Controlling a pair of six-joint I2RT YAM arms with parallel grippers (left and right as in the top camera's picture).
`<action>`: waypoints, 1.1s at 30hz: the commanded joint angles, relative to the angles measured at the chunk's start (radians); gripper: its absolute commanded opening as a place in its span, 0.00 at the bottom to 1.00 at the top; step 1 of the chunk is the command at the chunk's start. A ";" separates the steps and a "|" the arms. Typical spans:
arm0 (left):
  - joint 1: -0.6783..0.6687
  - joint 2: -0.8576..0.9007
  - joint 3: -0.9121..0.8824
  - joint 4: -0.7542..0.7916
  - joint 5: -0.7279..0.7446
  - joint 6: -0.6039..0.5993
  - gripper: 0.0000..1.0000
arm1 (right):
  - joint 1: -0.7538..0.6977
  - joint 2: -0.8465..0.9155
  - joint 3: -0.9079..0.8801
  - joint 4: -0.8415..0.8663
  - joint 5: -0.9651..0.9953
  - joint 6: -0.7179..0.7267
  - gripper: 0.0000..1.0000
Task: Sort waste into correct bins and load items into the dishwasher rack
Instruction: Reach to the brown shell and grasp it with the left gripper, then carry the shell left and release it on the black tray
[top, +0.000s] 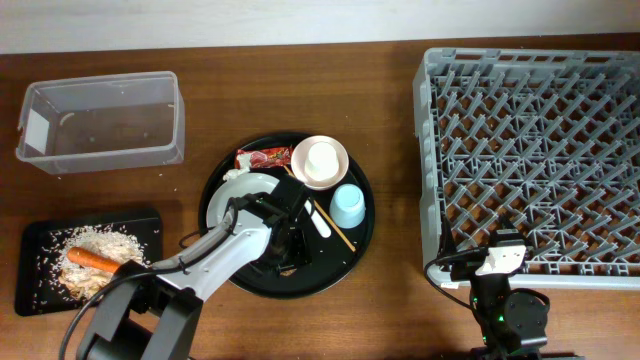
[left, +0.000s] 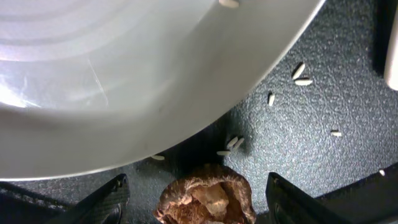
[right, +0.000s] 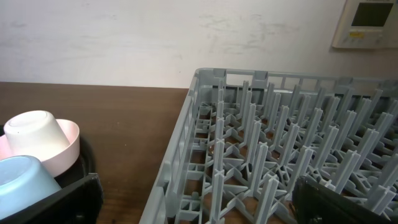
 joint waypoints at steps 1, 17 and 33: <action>-0.005 0.010 -0.011 0.007 -0.029 -0.006 0.68 | -0.007 -0.008 -0.005 -0.007 -0.002 -0.007 0.99; -0.037 0.010 -0.027 0.031 -0.024 -0.006 0.51 | -0.007 -0.008 -0.005 -0.007 -0.002 -0.007 0.99; -0.036 -0.150 -0.007 -0.043 -0.035 -0.006 0.47 | -0.007 -0.008 -0.005 -0.007 -0.002 -0.007 0.99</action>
